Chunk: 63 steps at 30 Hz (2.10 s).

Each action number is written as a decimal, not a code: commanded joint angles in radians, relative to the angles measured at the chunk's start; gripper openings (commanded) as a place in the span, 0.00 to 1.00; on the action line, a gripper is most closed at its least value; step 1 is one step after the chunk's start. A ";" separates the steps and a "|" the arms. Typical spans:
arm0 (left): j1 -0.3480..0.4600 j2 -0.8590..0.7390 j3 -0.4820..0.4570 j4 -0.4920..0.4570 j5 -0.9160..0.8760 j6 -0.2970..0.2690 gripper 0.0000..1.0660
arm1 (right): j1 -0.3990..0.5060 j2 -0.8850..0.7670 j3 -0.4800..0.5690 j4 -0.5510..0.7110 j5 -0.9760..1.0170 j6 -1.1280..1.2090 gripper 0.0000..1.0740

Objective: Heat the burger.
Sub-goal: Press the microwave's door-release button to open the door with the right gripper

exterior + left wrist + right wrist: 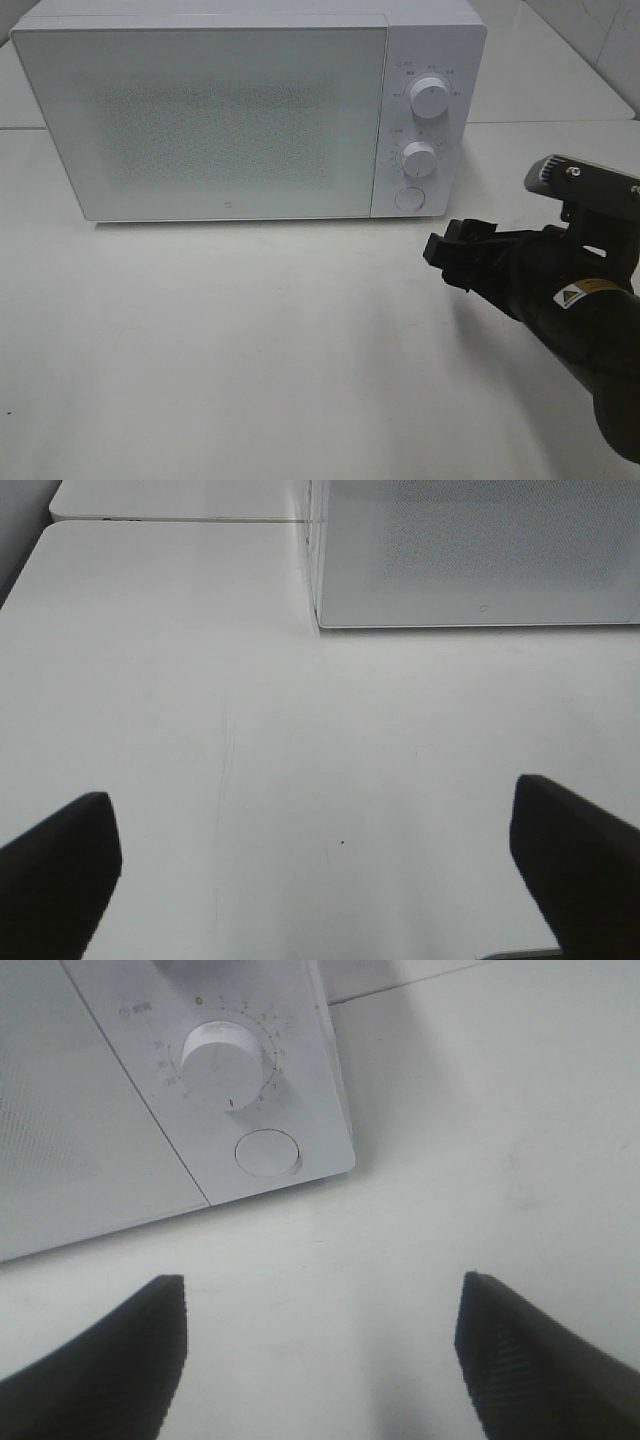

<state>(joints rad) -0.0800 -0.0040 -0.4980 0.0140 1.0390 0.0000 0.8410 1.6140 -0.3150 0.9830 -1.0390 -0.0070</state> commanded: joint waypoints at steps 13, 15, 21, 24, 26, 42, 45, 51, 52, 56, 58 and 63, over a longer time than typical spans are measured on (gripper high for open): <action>0.002 -0.021 0.002 -0.005 -0.002 0.000 0.92 | 0.001 0.009 -0.003 -0.111 0.032 1.143 0.37; 0.002 -0.021 0.002 -0.005 -0.002 0.000 0.92 | 0.001 0.011 -0.003 -0.118 0.030 1.189 0.33; 0.002 -0.021 0.002 -0.005 -0.002 0.000 0.92 | 0.001 0.019 -0.013 -0.129 0.061 1.337 0.03; 0.002 -0.021 0.002 -0.005 -0.002 0.000 0.92 | -0.002 0.019 -0.039 -0.132 0.081 1.333 0.00; 0.002 -0.021 0.002 -0.005 -0.002 0.000 0.92 | -0.002 0.032 -0.056 -0.129 0.077 1.330 0.00; 0.002 -0.021 0.002 -0.005 -0.002 0.000 0.92 | -0.072 0.205 -0.204 -0.144 0.114 1.358 0.00; 0.002 -0.021 0.002 -0.005 -0.002 0.000 0.92 | -0.098 0.219 -0.236 -0.144 0.115 1.339 0.00; 0.002 -0.021 0.002 -0.005 -0.002 0.000 0.92 | -0.140 0.259 -0.300 -0.160 0.175 1.310 0.00; 0.002 -0.021 0.002 -0.005 -0.002 0.000 0.92 | -0.148 0.267 -0.311 -0.162 0.183 1.310 0.00; 0.002 -0.021 0.002 -0.005 -0.002 0.000 0.92 | -0.189 0.301 -0.359 -0.167 0.190 1.285 0.00; 0.002 -0.021 0.002 -0.005 -0.002 0.000 0.92 | -0.199 0.305 -0.369 -0.169 0.195 1.276 0.00; 0.002 -0.021 0.002 -0.005 -0.002 0.000 0.92 | -0.223 0.335 -0.413 -0.177 0.215 1.265 0.00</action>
<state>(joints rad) -0.0800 -0.0040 -0.4980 0.0140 1.0390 0.0000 0.6250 1.9490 -0.7200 0.8180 -0.8350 1.2790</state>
